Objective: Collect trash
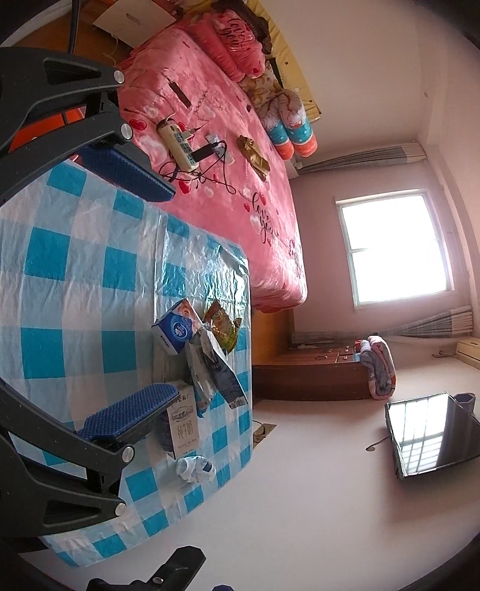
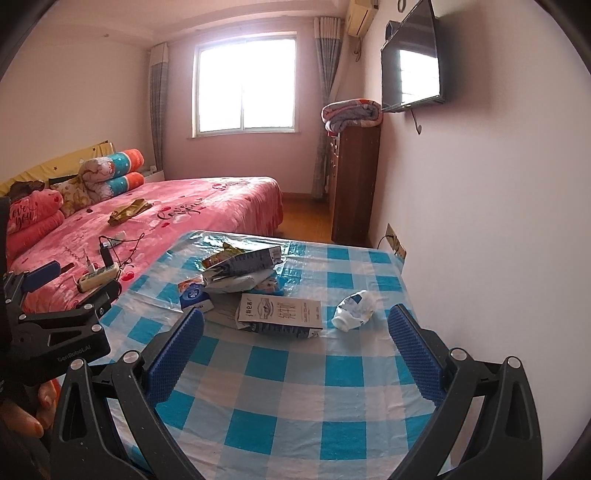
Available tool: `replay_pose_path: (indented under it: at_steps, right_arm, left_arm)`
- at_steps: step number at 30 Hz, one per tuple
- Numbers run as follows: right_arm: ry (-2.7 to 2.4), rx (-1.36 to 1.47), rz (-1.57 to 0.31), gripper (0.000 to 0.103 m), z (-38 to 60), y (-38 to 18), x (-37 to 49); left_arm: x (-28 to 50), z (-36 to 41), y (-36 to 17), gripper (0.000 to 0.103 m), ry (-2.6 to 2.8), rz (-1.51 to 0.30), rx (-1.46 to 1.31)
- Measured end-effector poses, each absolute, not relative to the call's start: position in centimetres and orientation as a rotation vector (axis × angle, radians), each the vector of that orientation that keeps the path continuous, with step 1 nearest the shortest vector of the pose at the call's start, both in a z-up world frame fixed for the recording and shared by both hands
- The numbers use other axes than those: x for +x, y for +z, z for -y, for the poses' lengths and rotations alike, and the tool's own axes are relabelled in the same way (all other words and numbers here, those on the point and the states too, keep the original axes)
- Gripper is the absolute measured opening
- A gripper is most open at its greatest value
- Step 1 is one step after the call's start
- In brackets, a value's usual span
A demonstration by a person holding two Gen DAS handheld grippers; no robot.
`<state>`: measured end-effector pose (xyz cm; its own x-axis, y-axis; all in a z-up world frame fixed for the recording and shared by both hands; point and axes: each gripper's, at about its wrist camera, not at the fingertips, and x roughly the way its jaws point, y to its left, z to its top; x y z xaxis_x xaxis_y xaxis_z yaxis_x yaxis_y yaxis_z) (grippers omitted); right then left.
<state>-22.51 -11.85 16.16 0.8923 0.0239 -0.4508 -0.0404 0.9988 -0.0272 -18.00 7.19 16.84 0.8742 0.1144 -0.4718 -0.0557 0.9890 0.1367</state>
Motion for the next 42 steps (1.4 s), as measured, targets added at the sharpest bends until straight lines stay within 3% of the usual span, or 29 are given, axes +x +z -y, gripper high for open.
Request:
replay_pose_path:
  at_steps: [42]
  right_arm:
    - [0.063,-0.041,-0.445,0.099,13.0,14.6,-21.9]
  left_arm:
    - [-17.8,-6.8,15.7,0.099,0.085,-0.509,0.144]
